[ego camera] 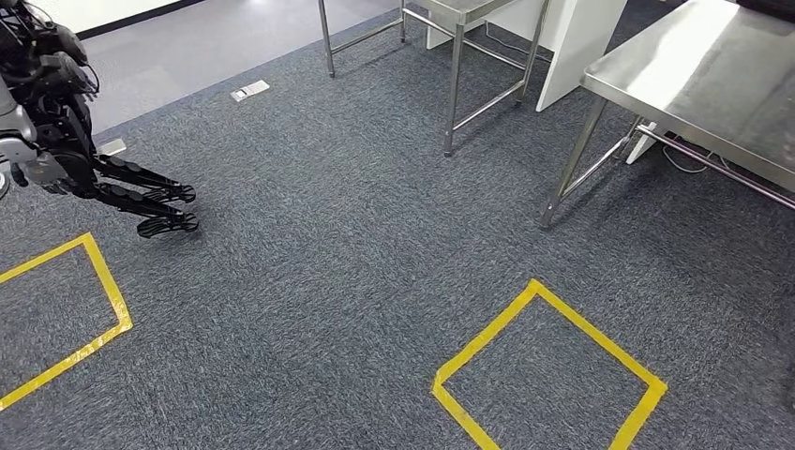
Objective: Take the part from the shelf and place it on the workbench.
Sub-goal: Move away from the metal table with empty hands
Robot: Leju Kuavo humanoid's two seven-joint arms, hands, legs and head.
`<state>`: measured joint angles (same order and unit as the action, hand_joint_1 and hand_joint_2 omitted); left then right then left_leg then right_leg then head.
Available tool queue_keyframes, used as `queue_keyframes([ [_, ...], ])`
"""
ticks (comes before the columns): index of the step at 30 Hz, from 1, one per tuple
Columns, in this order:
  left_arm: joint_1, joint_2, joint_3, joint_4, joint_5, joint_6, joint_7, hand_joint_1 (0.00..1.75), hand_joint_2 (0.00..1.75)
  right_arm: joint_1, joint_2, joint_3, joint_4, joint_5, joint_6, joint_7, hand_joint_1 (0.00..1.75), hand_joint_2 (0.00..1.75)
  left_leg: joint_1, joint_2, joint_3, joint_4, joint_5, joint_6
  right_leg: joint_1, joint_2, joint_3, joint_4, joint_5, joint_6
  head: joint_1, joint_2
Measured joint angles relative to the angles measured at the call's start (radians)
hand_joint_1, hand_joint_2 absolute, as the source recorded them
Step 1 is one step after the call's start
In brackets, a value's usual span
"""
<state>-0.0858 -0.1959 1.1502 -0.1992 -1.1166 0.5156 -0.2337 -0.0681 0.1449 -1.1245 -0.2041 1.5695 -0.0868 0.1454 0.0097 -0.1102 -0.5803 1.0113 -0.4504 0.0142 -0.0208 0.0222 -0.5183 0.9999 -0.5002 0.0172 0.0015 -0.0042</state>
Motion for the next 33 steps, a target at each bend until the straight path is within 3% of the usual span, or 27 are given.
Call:
queue_keyframes([
  [2, 0.001, 0.000, 0.001, 0.000, 0.004, 0.003, 0.000, 0.00, 0.00, 0.002, 0.005, 0.015, 0.000, 0.000, 0.000, 0.006, 0.00, 0.00, 0.003, 0.042, -0.033, 0.059, -0.037, -0.006, -0.005, -0.018, 0.004, -0.003, 0.004, -0.016, -0.008, 0.000],
  [4, 0.000, -0.001, 0.001, 0.000, 0.005, 0.004, -0.001, 0.00, 0.00, 0.007, 0.010, 0.026, 0.000, -0.002, 0.000, 0.014, 0.00, 0.00, 0.005, 0.090, -0.102, 0.187, -0.103, -0.013, 0.000, -0.038, 0.003, -0.003, 0.003, -0.027, -0.018, 0.000],
  [6, -0.001, -0.002, 0.000, 0.000, 0.003, 0.003, -0.002, 0.00, 0.00, 0.011, 0.013, 0.030, 0.000, -0.006, -0.001, 0.022, 0.00, 0.00, 0.007, 0.106, -0.156, 0.284, -0.134, -0.020, 0.005, -0.061, 0.003, -0.003, 0.000, -0.031, -0.021, 0.000],
  [7, 0.000, -0.001, 0.000, 0.000, 0.000, 0.002, -0.002, 0.00, 0.00, 0.012, 0.015, 0.031, 0.000, -0.009, -0.004, 0.025, 0.00, 0.00, 0.007, 0.108, -0.157, 0.283, -0.121, -0.020, 0.007, -0.072, 0.003, -0.003, -0.001, -0.032, -0.022, 0.000],
  [8, 0.000, 0.000, 0.000, 0.000, -0.004, 0.001, -0.002, 0.00, 0.00, 0.012, 0.017, 0.031, 0.000, -0.012, -0.007, 0.026, 0.00, 0.00, 0.007, 0.113, -0.136, 0.244, -0.093, -0.018, 0.009, -0.081, 0.004, -0.003, -0.003, -0.032, -0.022, 0.000],
  [10, -0.001, 0.003, -0.001, 0.000, -0.011, -0.002, -0.002, 0.00, 0.00, 0.012, 0.024, 0.032, 0.000, -0.018, -0.014, 0.027, 0.00, 0.00, 0.003, 0.146, -0.060, 0.109, -0.031, -0.007, 0.014, -0.097, 0.009, -0.002, -0.007, -0.030, -0.025, 0.000],
  [12, -0.004, 0.005, -0.001, 0.000, -0.014, -0.004, -0.002, 0.00, 0.00, 0.012, 0.029, 0.034, 0.001, -0.019, -0.018, 0.027, 0.00, 0.00, -0.004, 0.171, -0.010, 0.024, -0.007, 0.007, 0.022, -0.113, 0.013, -0.002, -0.013, -0.022, -0.024, 0.000],
  [14, -0.005, 0.006, -0.001, 0.000, -0.017, -0.006, -0.001, 0.00, 0.00, 0.011, 0.032, 0.036, 0.001, -0.024, -0.020, 0.025, 0.00, 0.00, -0.010, 0.157, -0.005, 0.009, -0.006, 0.018, 0.024, -0.131, 0.018, -0.004, -0.017, -0.012, -0.020, 0.000],
  [16, -0.003, 0.007, -0.002, 0.000, -0.023, -0.009, -0.001, 0.00, 0.00, 0.010, 0.032, 0.036, 0.001, -0.030, -0.021, 0.022, 0.00, 0.00, -0.007, 0.136, 0.001, -0.005, 0.004, 0.030, 0.022, -0.115, 0.017, 0.011, -0.030, -0.004, -0.018, 0.000],
  [17, -0.004, 0.008, -0.003, 0.000, -0.024, -0.011, 0.000, 0.00, 0.00, 0.010, 0.031, 0.036, 0.001, -0.031, -0.021, 0.020, 0.00, 0.00, -0.004, 0.126, 0.004, -0.013, 0.009, 0.035, 0.021, -0.092, 0.003, 0.043, -0.049, -0.004, -0.016, 0.000],
  [19, -0.006, 0.008, -0.003, 0.000, -0.025, -0.013, 0.000, 0.00, 0.00, 0.012, 0.029, 0.036, 0.001, -0.031, -0.019, 0.017, 0.00, 0.00, -0.001, 0.105, 0.003, -0.018, 0.015, 0.042, 0.016, -0.042, -0.056, 0.165, -0.106, -0.011, -0.009, 0.000],
  [21, -0.006, 0.008, -0.003, 0.000, -0.024, -0.013, 0.001, 0.00, 0.00, 0.013, 0.026, 0.036, 0.002, -0.029, -0.017, 0.017, 0.00, 0.00, -0.001, 0.081, 0.001, -0.018, 0.016, 0.042, 0.011, -0.029, -0.113, 0.275, -0.143, -0.008, -0.003, 0.000],
  [22, -0.005, 0.007, -0.003, 0.000, -0.024, -0.013, 0.001, 0.00, 0.00, 0.014, 0.024, 0.037, 0.002, -0.027, -0.016, 0.017, 0.00, 0.00, -0.001, 0.068, 0.000, -0.017, 0.017, 0.041, 0.008, -0.027, -0.118, 0.281, -0.137, 0.001, -0.002, 0.000],
  [24, -0.003, 0.004, -0.003, 0.000, -0.023, -0.012, 0.002, 0.00, 0.00, 0.013, 0.021, 0.037, 0.002, -0.025, -0.013, 0.017, 0.00, 0.00, 0.001, 0.042, 0.000, -0.013, 0.017, 0.036, 0.000, -0.016, -0.072, 0.179, -0.084, 0.025, 0.001, 0.000],
  [25, -0.003, 0.002, -0.003, 0.000, -0.023, -0.012, 0.001, 0.00, 0.00, 0.013, 0.019, 0.038, 0.002, -0.024, -0.011, 0.017, 0.00, 0.00, 0.001, 0.030, -0.001, -0.010, 0.017, 0.032, -0.005, -0.001, -0.040, 0.108, -0.054, 0.034, 0.003, 0.000],
  [26, -0.003, 0.001, -0.003, 0.000, -0.023, -0.012, 0.000, 0.00, 0.00, 0.013, 0.018, 0.038, 0.002, -0.024, -0.009, 0.016, 0.00, 0.00, -0.001, 0.019, -0.002, -0.004, 0.015, 0.026, -0.008, 0.012, -0.016, 0.051, -0.032, 0.035, 0.006, 0.000],
  [28, -0.003, 0.001, -0.003, 0.000, -0.023, -0.011, -0.002, 0.00, 0.00, 0.011, 0.017, 0.038, 0.002, -0.025, -0.007, 0.015, 0.00, 0.00, -0.003, 0.004, -0.008, 0.001, 0.012, 0.015, -0.005, 0.023, -0.001, 0.010, -0.017, 0.021, 0.006, 0.000],
  [30, -0.001, 0.001, -0.003, 0.000, -0.024, -0.010, -0.002, 0.00, 0.00, 0.009, 0.017, 0.038, 0.002, -0.025, -0.005, 0.014, 0.00, 0.00, 0.000, -0.003, -0.013, 0.003, 0.012, 0.007, -0.003, 0.008, 0.005, 0.007, -0.013, 0.004, 0.000, 0.000],
  [31, 0.000, 0.001, -0.003, 0.000, -0.024, -0.010, -0.002, 0.00, 0.00, 0.008, 0.017, 0.038, 0.002, -0.025, -0.005, 0.014, 0.00, 0.00, 0.003, 0.009, -0.018, 0.013, 0.006, 0.006, -0.004, -0.001, 0.008, 0.006, -0.010, -0.003, -0.003, 0.000],
  [33, 0.001, 0.000, -0.002, 0.000, -0.024, -0.010, -0.003, 0.00, 0.00, 0.009, 0.017, 0.038, 0.002, -0.026, -0.004, 0.014, 0.00, 0.00, 0.007, 0.059, -0.054, 0.089, -0.039, 0.002, -0.006, -0.019, 0.012, 0.003, -0.007, -0.014, -0.011, 0.000],
])
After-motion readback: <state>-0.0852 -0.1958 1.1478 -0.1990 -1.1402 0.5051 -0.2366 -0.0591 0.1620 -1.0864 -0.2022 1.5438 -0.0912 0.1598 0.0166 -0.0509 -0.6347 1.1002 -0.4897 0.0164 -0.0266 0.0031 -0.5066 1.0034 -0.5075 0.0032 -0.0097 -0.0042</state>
